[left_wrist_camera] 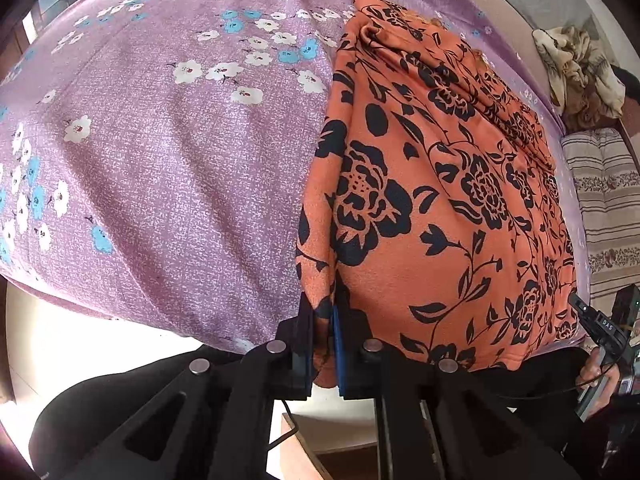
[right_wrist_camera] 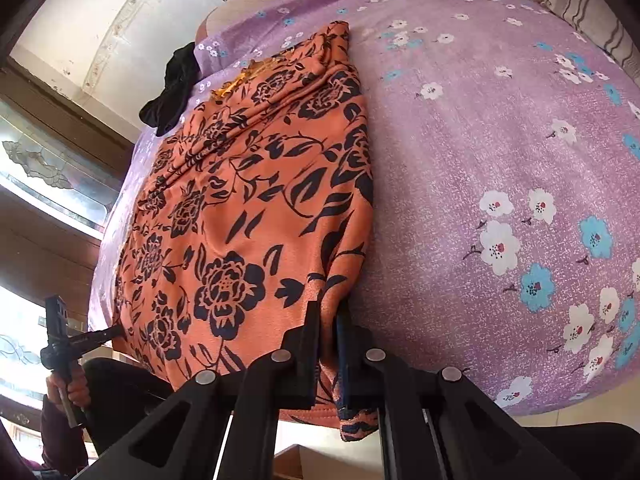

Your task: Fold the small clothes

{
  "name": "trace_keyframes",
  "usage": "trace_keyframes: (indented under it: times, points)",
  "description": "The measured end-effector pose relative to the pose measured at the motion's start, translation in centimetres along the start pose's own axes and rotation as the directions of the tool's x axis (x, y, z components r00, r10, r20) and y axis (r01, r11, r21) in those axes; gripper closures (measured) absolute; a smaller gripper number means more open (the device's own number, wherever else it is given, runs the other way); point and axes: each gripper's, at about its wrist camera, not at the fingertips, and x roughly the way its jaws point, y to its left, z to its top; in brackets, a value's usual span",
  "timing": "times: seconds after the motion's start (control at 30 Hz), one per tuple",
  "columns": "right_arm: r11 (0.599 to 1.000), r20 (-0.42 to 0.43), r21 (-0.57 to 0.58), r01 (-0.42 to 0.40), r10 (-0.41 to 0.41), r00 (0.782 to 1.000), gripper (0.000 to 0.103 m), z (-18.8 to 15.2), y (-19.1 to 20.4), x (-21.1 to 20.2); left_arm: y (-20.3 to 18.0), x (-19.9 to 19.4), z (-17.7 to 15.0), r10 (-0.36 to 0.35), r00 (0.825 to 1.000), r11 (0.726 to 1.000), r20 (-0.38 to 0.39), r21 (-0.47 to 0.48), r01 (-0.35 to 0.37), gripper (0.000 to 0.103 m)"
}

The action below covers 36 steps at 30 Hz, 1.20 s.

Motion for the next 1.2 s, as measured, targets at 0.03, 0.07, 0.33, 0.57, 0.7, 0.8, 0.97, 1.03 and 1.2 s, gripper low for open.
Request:
trace_keyframes:
  times: [0.03,0.07,0.33,0.57,0.7,0.8,0.97,1.03,1.2]
  points:
    - [1.000,-0.022,0.011,0.002,-0.002,1.000,0.095,0.1,-0.2,0.2,0.1,0.1,0.0,0.010,1.000,1.000,-0.006,-0.001,-0.010,0.091]
    - [1.000,-0.048,0.004,0.025,-0.025,0.999,0.092,0.1,-0.3,0.5,0.0,0.1,0.0,0.008,1.000,1.000,-0.011,0.001,-0.008,0.090]
    - [0.992,-0.075,-0.106,0.072,-0.080,0.994,0.081,-1.0,1.0,1.1,-2.6,1.4,0.2,0.050,0.999,0.996,-0.020,0.072,-0.049,0.083]
    - [0.990,-0.002,-0.140,0.031,-0.032,0.999,0.096,0.7,3.3,-1.1,-3.1,-0.8,1.9,-0.080,0.996,0.994,0.029,0.077,0.078,0.096]
    - [0.991,0.083,-0.116,-0.072,0.082,0.993,0.096,4.2,4.9,-3.4,-4.1,-3.6,5.3,-0.192,0.976,0.980,0.101,0.074,0.185,0.096]
    - [0.987,0.136,-0.104,-0.121,0.134,0.982,0.096,7.5,5.9,-3.9,-5.1,-5.6,8.9,-0.227,0.961,0.972,0.161,0.092,0.214,0.096]
    - [0.987,0.218,-0.084,-0.134,0.149,0.964,0.097,14.2,6.7,-3.0,-6.4,-7.2,16.4,-0.246,0.939,0.968,0.239,0.106,0.227,0.096]
    - [0.988,0.239,-0.061,-0.142,0.152,0.959,0.097,17.6,6.5,-2.0,-7.0,-6.8,20.4,-0.244,0.937,0.969,0.249,0.097,0.226,0.096]
    - [0.996,0.335,0.017,-0.092,0.081,0.939,0.097,27.4,5.3,2.2,-8.4,-3.2,31.1,-0.176,0.945,0.984,0.276,0.053,0.168,0.095]
